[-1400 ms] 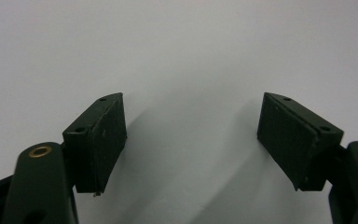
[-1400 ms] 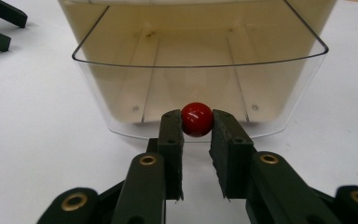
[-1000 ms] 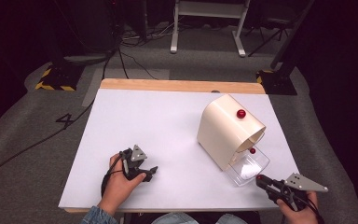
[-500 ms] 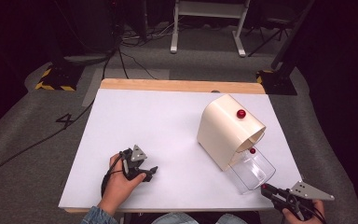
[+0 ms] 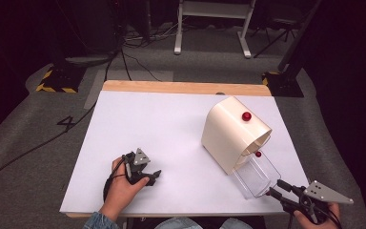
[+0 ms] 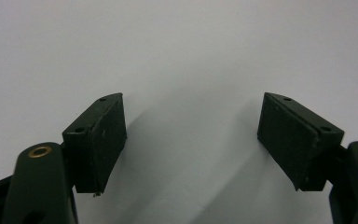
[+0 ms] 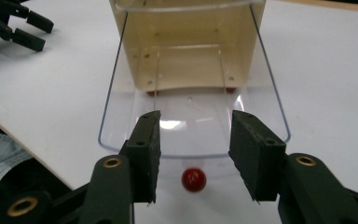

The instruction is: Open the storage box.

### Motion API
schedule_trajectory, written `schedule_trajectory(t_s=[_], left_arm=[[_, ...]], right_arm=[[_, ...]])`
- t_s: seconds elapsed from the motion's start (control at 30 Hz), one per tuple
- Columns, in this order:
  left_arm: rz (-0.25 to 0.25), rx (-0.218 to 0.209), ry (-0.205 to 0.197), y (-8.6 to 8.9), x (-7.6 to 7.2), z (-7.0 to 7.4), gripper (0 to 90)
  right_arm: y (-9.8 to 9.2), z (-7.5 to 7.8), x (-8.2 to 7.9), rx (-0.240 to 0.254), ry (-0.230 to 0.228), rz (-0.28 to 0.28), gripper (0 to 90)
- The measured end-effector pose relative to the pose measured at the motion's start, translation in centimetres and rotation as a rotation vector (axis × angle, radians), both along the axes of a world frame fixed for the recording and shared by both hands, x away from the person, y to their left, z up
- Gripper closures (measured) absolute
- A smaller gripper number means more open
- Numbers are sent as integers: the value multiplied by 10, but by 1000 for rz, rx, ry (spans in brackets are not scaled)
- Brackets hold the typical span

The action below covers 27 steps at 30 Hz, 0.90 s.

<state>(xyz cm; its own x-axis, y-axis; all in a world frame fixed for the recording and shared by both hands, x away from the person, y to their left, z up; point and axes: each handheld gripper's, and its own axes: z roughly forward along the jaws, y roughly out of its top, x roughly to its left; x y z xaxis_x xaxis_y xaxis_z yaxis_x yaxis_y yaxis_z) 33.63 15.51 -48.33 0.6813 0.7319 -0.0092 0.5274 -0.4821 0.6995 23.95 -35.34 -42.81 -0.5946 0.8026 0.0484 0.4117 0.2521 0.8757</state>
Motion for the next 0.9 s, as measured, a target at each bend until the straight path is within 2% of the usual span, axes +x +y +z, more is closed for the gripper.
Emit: schedule_trajectory(t_s=[0.13,0.23,0.33,0.63,0.7,0.73,0.9], left_arm=[[-22,7,-15,-1,-3,1,260],[-11,4,6,3,-7,2,261],[8,-2,10,10,-9,1,257],[21,0,7,13,-11,1,251],[21,-3,10,13,-11,1,251],[21,-5,12,13,-11,1,250],[19,-3,12,13,-10,1,249]], right_arm=[[6,9,11,15,-28,12,534],[13,15,20,27,-46,25,534],[21,20,29,32,-63,39,534],[37,30,51,53,-97,47,536],[39,29,56,50,-105,42,557],[40,28,59,61,-109,34,599],[42,29,64,55,-120,34,695]])
